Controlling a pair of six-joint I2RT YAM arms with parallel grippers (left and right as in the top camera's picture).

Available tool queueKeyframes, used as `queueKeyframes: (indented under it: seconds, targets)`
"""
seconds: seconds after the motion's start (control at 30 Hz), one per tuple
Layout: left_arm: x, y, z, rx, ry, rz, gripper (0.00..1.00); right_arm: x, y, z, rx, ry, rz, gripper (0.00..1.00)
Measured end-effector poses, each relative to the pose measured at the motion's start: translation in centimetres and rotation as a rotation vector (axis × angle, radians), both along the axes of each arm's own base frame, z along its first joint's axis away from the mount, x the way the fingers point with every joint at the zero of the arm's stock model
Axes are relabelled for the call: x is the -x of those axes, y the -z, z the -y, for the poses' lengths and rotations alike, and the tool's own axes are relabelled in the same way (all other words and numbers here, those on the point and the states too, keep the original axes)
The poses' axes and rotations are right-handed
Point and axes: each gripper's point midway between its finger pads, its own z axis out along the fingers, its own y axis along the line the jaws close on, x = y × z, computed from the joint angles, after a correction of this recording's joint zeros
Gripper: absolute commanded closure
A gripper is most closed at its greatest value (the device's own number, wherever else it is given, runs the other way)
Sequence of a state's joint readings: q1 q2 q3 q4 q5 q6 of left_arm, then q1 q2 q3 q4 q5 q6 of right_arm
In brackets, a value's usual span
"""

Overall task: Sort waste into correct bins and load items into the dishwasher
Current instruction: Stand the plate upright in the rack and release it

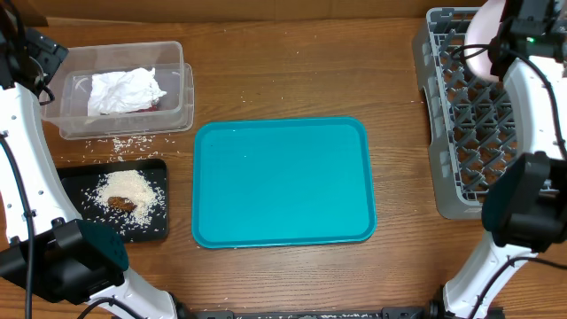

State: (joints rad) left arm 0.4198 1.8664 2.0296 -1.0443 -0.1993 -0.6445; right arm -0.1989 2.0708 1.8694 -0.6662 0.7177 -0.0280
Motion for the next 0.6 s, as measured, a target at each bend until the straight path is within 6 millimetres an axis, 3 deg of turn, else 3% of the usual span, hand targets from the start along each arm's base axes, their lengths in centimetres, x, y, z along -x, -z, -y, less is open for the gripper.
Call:
queueKeyframes:
  seconds: [0.13,0.33,0.43,0.47,0.53,0.57,0.6]
  targets:
    - [0.0,0.0,0.0,0.000,0.000,0.000,0.00,-0.4,1.4,-0.5,0.000,-0.014,-0.034,0.96]
    - [0.0,0.0,0.0,0.000,0.000,0.000,0.00,-0.8,1.2,-2.0,0.028,-0.030,-0.045,0.94]
    - [0.0,0.0,0.0,0.000,0.000,0.000,0.00,-1.1,0.9,-3.2,0.055,-0.036,-0.047,0.77]
    - [0.0,0.0,0.0,0.000,0.000,0.000,0.00,-1.1,0.7,-3.7,0.068,-0.032,-0.045,0.66]
    - [0.0,0.0,0.0,0.000,0.000,0.000,0.00,-1.3,0.3,-5.2,0.087,-0.042,-0.041,0.19]
    - [0.0,0.0,0.0,0.000,0.000,0.000,0.00,-1.3,-0.1,-6.0,0.093,-0.048,-0.039,0.00]
    - [0.0,0.0,0.0,0.000,0.000,0.000,0.00,-1.1,-0.5,-6.8,0.096,-0.056,-0.039,0.00]
